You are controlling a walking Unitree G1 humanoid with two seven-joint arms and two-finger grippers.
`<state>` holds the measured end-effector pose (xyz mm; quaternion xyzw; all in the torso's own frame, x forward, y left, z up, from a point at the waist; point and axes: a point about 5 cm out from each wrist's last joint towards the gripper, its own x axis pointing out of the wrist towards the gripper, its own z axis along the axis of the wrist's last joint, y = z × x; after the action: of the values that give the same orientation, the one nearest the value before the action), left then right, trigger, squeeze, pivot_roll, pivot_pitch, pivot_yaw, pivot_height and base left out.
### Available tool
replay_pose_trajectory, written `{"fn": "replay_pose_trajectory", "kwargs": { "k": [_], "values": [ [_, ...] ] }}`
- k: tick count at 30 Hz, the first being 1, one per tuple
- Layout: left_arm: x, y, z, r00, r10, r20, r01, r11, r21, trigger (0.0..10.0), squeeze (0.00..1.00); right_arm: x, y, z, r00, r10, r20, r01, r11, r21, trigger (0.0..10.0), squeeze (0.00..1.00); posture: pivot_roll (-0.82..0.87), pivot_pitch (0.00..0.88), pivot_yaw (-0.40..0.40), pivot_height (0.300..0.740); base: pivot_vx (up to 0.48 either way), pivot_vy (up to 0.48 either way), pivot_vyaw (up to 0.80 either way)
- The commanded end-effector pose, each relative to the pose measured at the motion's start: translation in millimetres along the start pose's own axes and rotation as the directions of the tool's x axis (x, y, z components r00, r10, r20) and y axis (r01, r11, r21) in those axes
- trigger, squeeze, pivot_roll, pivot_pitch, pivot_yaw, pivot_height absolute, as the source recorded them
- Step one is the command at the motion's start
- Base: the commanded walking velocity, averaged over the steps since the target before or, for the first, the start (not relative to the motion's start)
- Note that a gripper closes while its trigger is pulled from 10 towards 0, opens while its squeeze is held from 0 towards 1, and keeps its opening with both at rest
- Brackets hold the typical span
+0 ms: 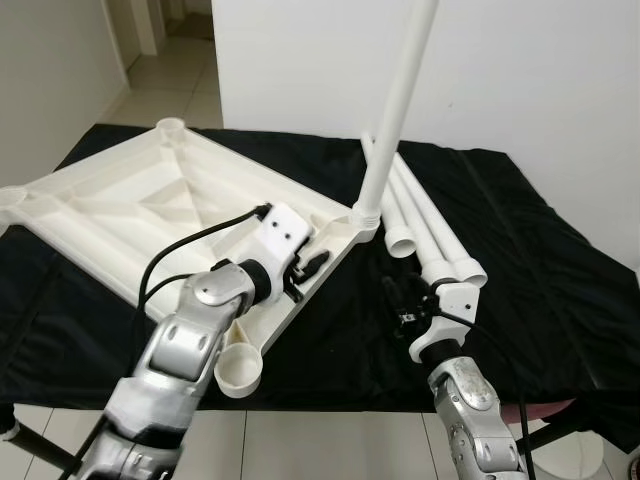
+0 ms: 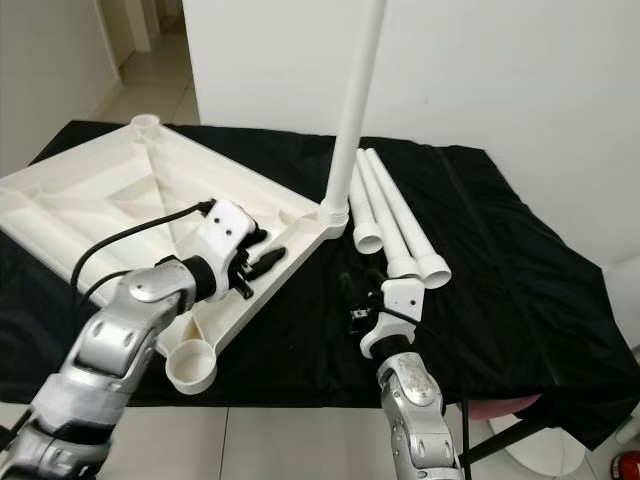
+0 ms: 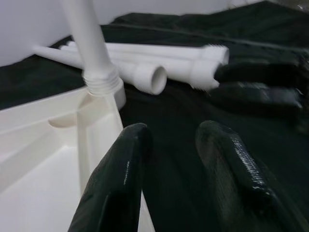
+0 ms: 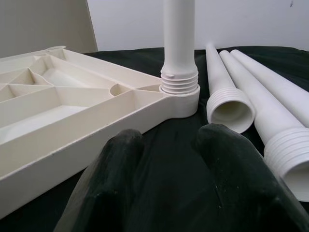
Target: Building children table
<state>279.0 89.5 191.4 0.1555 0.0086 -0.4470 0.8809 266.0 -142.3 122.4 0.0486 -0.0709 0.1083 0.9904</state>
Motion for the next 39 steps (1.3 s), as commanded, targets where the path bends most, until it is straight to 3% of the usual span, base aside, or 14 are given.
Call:
{"fn": "replay_pose_trajectory", "kwargs": {
  "k": [1,7,14,16,20,21,22,23,25,27,30,35,39],
  "values": [
    [-4.6,2.2,-5.2,0.999,-0.01,-0.034,0.011,1.0,0.022,10.0,0.0,-1.0,-0.9,-2.3,1.0,-0.004,-0.007,0.004,1.0,-0.007,10.0,0.0,0.0,0.0,-0.054,0.74,0.0,0.0,0.0],
    [-17.8,27.4,-20.5,0.983,0.078,-0.165,-0.056,0.989,0.136,10.0,0.0,1.1,1.0,-2.2,1.0,0.002,-0.005,-0.002,1.0,-0.003,10.0,0.0,0.01,0.0,-0.057,0.74,0.0,0.0,0.0],
    [-26.2,36.6,-25.7,0.971,0.101,-0.219,-0.064,0.984,0.167,10.0,0.0,1.1,1.7,-2.3,1.0,0.005,-0.004,-0.005,1.0,-0.002,10.0,0.0,0.01,0.0,-0.055,0.74,0.0,0.0,0.0],
    [-37.7,49.2,-34.3,0.933,0.167,-0.318,-0.094,0.968,0.231,10.0,0.0,0.4,0.3,-2.4,1.0,0.001,-0.005,-0.001,1.0,-0.003,10.0,0.0,0.01,0.0,-0.053,0.74,0.0,0.0,0.0],
    [-42.0,53.5,-36.7,0.915,0.193,-0.353,-0.1,0.959,0.265,10.0,0.0,0.1,0.0,-2.4,1.0,-0.001,-0.006,0.001,1.0,-0.004,10.0,0.0,0.01,0.0,-0.053,0.74,0.0,0.0,0.0],
    [-47.7,62.9,-41.1,0.877,0.261,-0.403,-0.149,0.946,0.288,10.0,0.0,0.0,-0.1,-2.4,1.0,-0.002,-0.006,0.002,1.0,-0.004,10.0,0.0,0.01,0.0,-0.053,0.74,0.0,0.0,0.0],
    [-47.7,62.9,-41.1,0.877,0.261,-0.403,-0.149,0.946,0.288,10.0,0.0,0.0,-0.1,-2.4,1.0,-0.002,-0.006,0.002,1.0,-0.004,10.0,0.0,0.01,0.0,-0.053,0.74,0.0,0.0,0.0],
    [-55.5,74.0,-46.8,0.822,0.336,-0.459,-0.198,0.926,0.323,10.0,0.0,0.0,-0.3,-2.3,1.0,-0.002,-0.006,0.002,1.0,-0.004,10.0,0.0,0.01,0.0,-0.055,0.74,0.0,0.0,0.0],
    [-66.4,86.5,-53.5,0.749,0.416,-0.515,-0.25,0.898,0.362,10.0,0.0,0.1,-0.3,-2.2,1.0,-0.001,-0.006,0.001,1.0,-0.006,10.0,0.0,0.01,0.0,-0.061,0.74,0.0,0.0,0.0],
    [-70.0,89.3,-55.1,0.729,0.435,-0.529,-0.257,0.89,0.377,10.0,0.0,0.3,-0.2,-2.2,1.0,0.0,-0.006,0.0,1.0,-0.005,10.0,0.0,0.01,0.0,-0.061,0.74,0.0,0.0,0.0],
    [-75.3,92.6,-56.3,0.709,0.447,-0.545,-0.238,0.879,0.412,10.0,0.0,0.7,0.0,-2.4,1.0,0.003,-0.007,-0.003,1.0,-0.005,10.0,0.0,0.02,0.0,-0.063,0.74,0.0,0.0,0.0],
    [-78.4,93.6,-54.9,0.708,0.444,-0.549,-0.222,0.878,0.423,10.0,0.0,1.3,0.2,-2.4,1.0,0.007,-0.007,-0.007,1.0,-0.006,10.0,0.0,0.02,0.0,-0.063,0.74,0.0,0.0,0.0],
    [-79.0,92.1,-50.2,0.74,0.395,-0.545,-0.201,0.902,0.381,10.0,0.0,0.4,0.1,-3.2,1.0,0.007,-0.011,-0.007,1.0,-0.008,10.0,0.0,0.02,0.0,-0.065,0.74,0.0,0.0,0.0]
  ]
}}
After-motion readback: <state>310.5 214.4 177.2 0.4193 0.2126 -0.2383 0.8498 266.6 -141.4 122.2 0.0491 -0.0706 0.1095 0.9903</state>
